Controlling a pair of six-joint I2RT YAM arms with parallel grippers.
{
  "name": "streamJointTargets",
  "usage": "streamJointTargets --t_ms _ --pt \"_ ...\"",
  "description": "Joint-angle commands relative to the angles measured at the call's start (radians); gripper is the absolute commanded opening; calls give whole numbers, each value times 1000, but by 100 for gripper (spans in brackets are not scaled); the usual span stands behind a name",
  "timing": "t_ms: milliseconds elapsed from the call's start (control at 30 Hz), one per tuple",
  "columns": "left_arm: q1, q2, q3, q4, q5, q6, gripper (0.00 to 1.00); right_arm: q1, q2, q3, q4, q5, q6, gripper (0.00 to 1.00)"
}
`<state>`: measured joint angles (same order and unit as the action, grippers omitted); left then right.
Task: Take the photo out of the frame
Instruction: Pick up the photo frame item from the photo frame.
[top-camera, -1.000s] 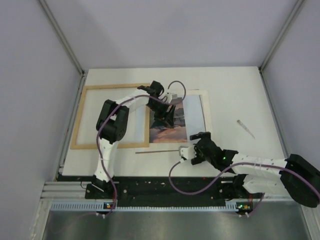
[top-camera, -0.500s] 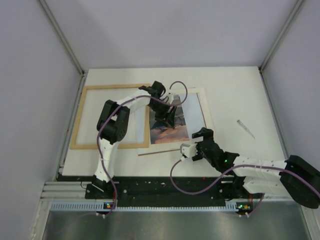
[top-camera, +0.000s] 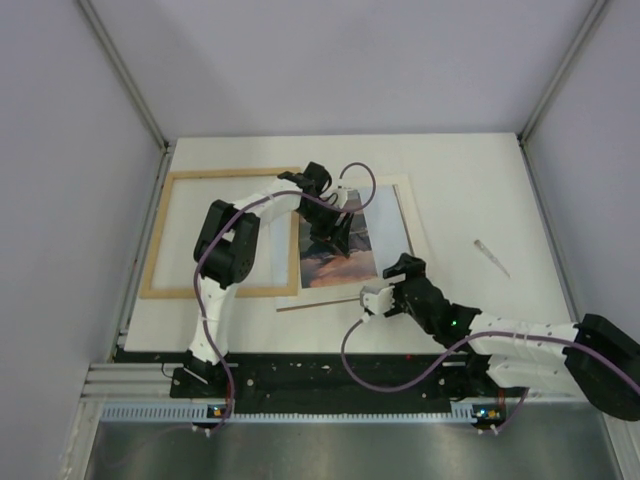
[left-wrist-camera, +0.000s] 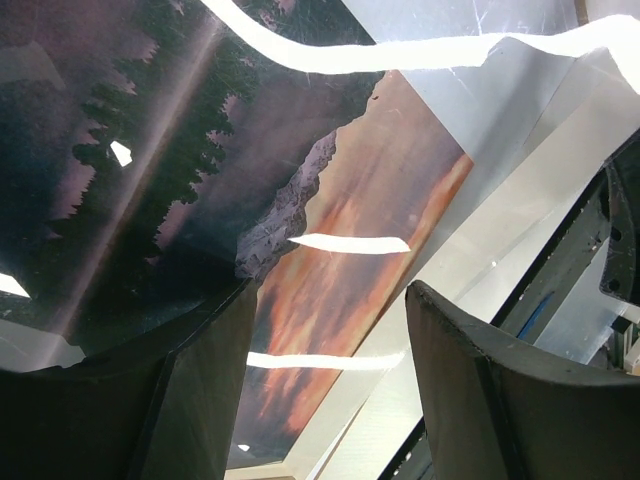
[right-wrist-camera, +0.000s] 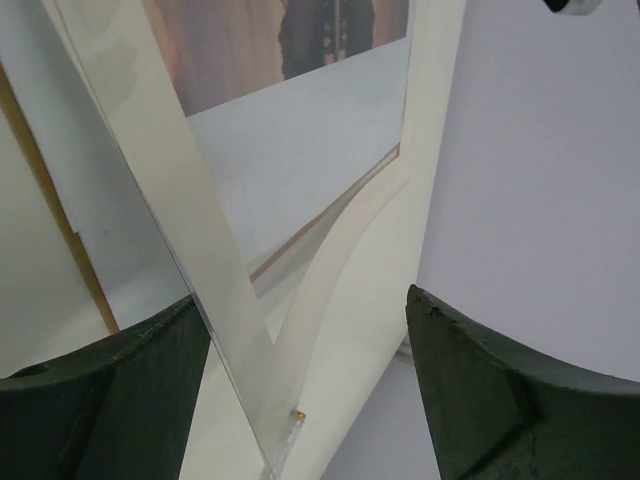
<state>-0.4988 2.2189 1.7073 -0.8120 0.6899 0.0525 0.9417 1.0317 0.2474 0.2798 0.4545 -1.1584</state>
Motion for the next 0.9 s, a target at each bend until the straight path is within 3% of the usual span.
streamJointTargets --t_ms 0,200,267,367,567,633,667,867 --pt "-26 53 -21 -44 -59 32 68 0 36 -31 59 -57 -21 76" --pt "-24 56 -20 -47 -52 33 68 -32 111 -43 108 -115 -32 74" --pt "-26 56 -21 -47 -49 35 68 -32 142 -45 151 -116 -38 69" --pt "-27 55 -21 -52 -47 37 68 -32 177 -42 209 -105 -56 46" --pt "-27 55 -25 -56 -40 47 68 -32 199 -43 276 -114 -90 34" --pt "-26 55 -23 -59 -36 47 68 -32 212 -42 277 -112 -98 19" --pt "-27 53 -20 -62 -35 49 68 -32 217 -40 277 -108 -107 3" --pt "2 -16 41 -104 -6 61 68 -40 118 16 106 -27 -165 0"
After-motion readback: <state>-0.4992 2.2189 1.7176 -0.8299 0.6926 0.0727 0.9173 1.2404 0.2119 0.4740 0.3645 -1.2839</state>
